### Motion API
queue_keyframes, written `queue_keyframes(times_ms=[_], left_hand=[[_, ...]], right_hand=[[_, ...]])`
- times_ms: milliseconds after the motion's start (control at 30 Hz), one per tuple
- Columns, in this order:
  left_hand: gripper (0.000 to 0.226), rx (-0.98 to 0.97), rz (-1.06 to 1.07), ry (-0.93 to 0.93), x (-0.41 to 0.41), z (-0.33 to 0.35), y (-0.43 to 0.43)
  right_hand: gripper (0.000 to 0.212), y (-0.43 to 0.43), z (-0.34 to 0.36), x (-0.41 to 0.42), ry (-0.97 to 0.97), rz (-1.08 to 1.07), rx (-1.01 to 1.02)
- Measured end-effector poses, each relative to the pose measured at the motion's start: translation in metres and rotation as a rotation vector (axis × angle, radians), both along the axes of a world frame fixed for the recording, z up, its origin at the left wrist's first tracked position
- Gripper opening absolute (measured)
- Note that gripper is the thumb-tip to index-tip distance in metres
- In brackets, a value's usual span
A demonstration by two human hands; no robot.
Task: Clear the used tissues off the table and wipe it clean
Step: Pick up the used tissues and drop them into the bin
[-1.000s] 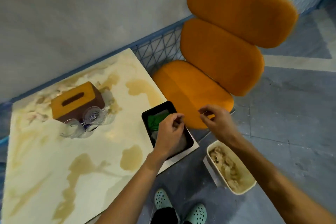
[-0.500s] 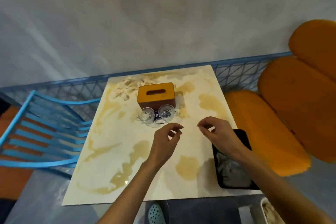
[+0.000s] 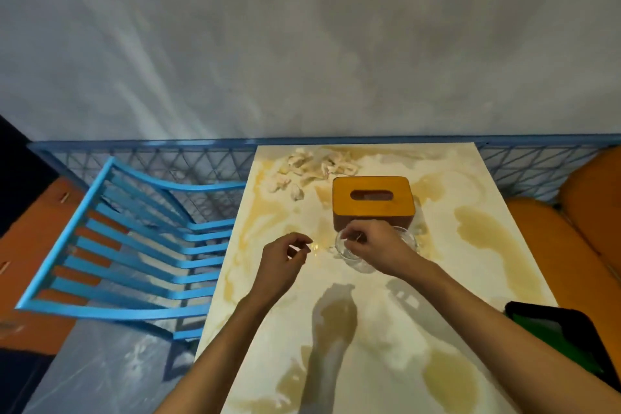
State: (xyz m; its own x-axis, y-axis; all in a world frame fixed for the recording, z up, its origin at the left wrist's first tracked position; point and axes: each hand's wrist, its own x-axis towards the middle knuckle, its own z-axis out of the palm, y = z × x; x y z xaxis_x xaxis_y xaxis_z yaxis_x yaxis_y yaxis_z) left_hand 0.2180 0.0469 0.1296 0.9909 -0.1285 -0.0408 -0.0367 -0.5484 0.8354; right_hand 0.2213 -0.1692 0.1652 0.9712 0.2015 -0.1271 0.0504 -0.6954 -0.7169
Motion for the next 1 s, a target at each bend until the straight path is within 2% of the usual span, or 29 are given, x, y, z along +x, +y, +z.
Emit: queue_keyframes(times_ms=[100, 433, 733, 900, 1000], left_hand=[[0.027, 0.036, 0.010, 0.036, 0.034, -0.010, 0.029], [0.021, 0.100, -0.011, 0.146, 0.141, -0.040, 0.074], [0.040, 0.304, -0.065, 0.173, 0.248, -0.078, 0.078], [0.023, 0.408, -0.051, 0.158, 0.303, -0.106, 0.071], [0.021, 0.448, -0.008, 0.161, 0.323, -0.123, 0.063]], right_hand=[[0.014, 0.025, -0.006, 0.033, 0.059, -0.015, -0.007], [0.020, 0.076, -0.040, 0.125, 0.102, 0.060, -0.159], [0.051, 0.099, -0.102, 0.222, 0.179, 0.157, -0.343], [0.053, 0.111, -0.130, 0.267, 0.150, 0.188, -0.418], [0.047, 0.120, -0.146, 0.284, 0.118, 0.219, -0.459]])
